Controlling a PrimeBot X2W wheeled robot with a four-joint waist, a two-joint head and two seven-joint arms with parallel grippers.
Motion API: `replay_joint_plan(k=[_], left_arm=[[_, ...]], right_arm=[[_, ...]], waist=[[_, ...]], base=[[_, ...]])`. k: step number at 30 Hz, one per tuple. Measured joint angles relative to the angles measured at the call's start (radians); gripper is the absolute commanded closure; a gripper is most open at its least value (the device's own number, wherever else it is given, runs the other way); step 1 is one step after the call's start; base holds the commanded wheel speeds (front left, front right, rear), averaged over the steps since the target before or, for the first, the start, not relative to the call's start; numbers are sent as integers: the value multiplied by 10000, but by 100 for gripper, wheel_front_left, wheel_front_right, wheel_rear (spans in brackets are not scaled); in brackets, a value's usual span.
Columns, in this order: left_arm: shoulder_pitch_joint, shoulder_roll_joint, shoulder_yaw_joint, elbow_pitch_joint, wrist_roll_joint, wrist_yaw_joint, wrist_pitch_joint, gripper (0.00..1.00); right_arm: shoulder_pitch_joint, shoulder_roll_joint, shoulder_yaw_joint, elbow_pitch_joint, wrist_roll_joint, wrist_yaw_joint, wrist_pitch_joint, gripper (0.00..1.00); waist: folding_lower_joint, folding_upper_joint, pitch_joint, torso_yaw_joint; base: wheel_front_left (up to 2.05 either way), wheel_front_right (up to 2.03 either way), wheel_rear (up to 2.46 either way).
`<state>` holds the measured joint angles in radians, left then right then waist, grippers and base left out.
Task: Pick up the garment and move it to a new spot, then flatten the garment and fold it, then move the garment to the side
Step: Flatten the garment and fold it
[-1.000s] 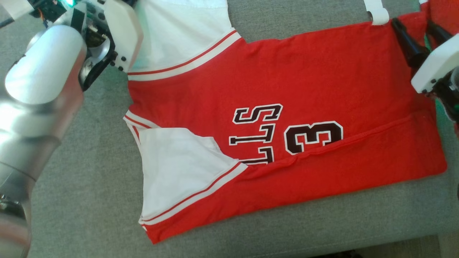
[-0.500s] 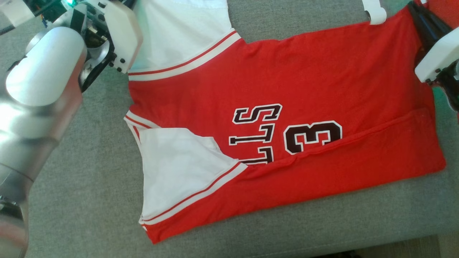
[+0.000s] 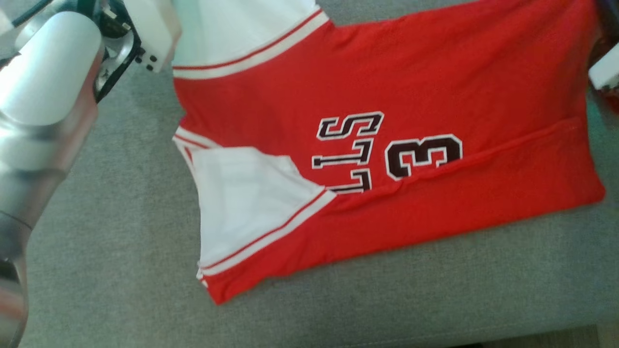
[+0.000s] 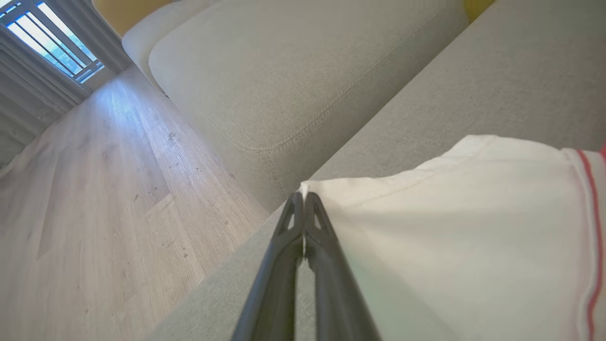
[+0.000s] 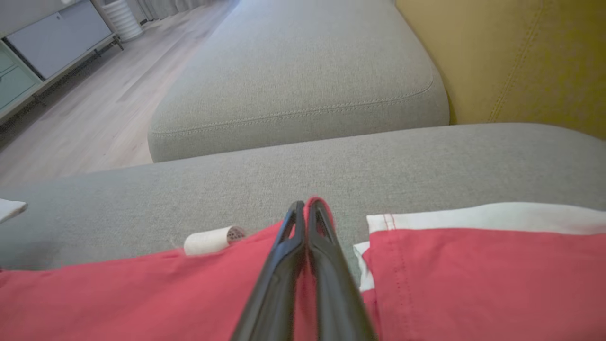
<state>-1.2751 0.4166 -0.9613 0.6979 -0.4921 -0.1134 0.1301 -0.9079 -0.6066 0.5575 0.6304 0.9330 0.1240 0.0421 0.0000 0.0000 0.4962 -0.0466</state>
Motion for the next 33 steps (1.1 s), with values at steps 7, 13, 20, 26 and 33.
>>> replay_joint_plan(k=[7, 13, 20, 26, 33], left_arm=[[-159, -52, 38, 113, -27, -12, -627, 100], [147, -79, 184, -98, -844, -102, -692, 100], [1427, 299, 224, -1241, -1774, -111, -426, 100], [2428, 1076, 303, -2754, -2153, 318, -431, 100], [4253, 1848, 253, -4924, -2640, 1110, -21, 100]], right_arm=[[4, -320, 188, 123, 339, 0, -270, 100], [360, -629, 226, 71, 671, 0, -468, 100], [1288, -932, 330, -178, 995, 0, -644, 100], [1850, -1183, 349, -566, 1193, 0, -777, 100], [2953, -1484, 355, -821, 1586, 0, -775, 100]], waist=[[-1, 0, -283, 273], [-1, 0, -536, 464], [-1, 0, -825, 737], [-1, 0, -1153, 862], [-2, 0, -1597, 1032]], base=[[0, 0, 0], [0, 0, 0], [0, 0, 0], [0, 0, 0], [0, 0, 0]])
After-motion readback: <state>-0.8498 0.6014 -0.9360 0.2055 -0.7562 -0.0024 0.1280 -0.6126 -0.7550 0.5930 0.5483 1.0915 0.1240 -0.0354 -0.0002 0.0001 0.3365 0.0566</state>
